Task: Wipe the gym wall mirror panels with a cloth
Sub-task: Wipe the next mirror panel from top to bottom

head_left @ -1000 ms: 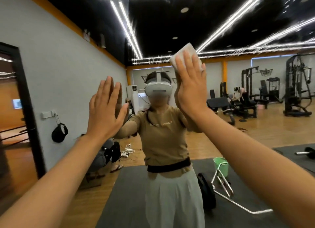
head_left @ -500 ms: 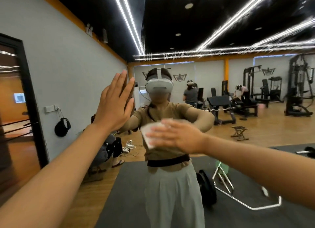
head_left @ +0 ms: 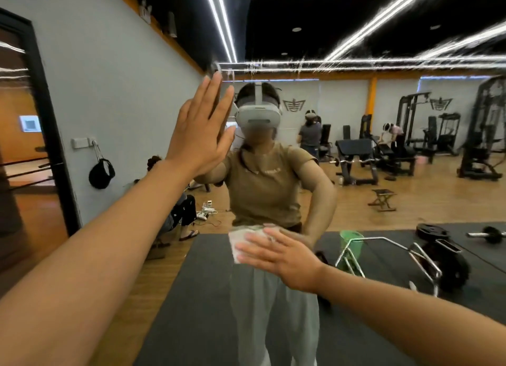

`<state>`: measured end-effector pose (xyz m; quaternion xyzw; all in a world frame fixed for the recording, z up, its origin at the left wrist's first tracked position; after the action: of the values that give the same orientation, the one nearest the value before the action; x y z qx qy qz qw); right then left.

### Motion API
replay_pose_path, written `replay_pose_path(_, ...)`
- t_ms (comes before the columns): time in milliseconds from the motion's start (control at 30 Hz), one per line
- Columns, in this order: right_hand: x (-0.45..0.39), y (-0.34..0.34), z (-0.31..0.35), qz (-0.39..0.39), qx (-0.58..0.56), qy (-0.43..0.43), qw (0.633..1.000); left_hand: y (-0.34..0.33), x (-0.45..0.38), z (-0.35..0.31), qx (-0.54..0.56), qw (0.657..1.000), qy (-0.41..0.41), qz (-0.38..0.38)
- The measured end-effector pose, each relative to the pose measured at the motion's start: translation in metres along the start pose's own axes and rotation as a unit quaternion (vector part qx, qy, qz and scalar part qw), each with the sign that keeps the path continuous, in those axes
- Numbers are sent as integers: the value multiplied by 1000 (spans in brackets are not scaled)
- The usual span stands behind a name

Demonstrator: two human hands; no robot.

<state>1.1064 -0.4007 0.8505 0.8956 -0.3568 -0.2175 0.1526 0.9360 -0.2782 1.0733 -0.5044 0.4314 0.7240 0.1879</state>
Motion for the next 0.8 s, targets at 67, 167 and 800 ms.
replay_pose_path(67, 30, -20, 31, 67, 29, 70, 995, -2, 0, -1, 1, 1000, 2, 3)
replay_pose_path(167, 41, -24, 28, 70, 36, 103, 992, -4, 0, -1, -3, 1000, 4, 5)
replay_pose_path(800, 109, -16, -1, -2, -28, 8, 1000, -3, 1, -11, 3, 999, 39, -22)
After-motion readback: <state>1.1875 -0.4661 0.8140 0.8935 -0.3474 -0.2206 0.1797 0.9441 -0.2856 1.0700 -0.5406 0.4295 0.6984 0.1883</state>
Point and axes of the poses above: each hand's wrist, its own x-axis away from the middle knuckle, its own y-axis out of the back of the hand, z = x × y, the point moved 2 cm from there along -x, towards the middle knuckle, and after that the axes turned 6 degrees about y, right-handed, at the moved point
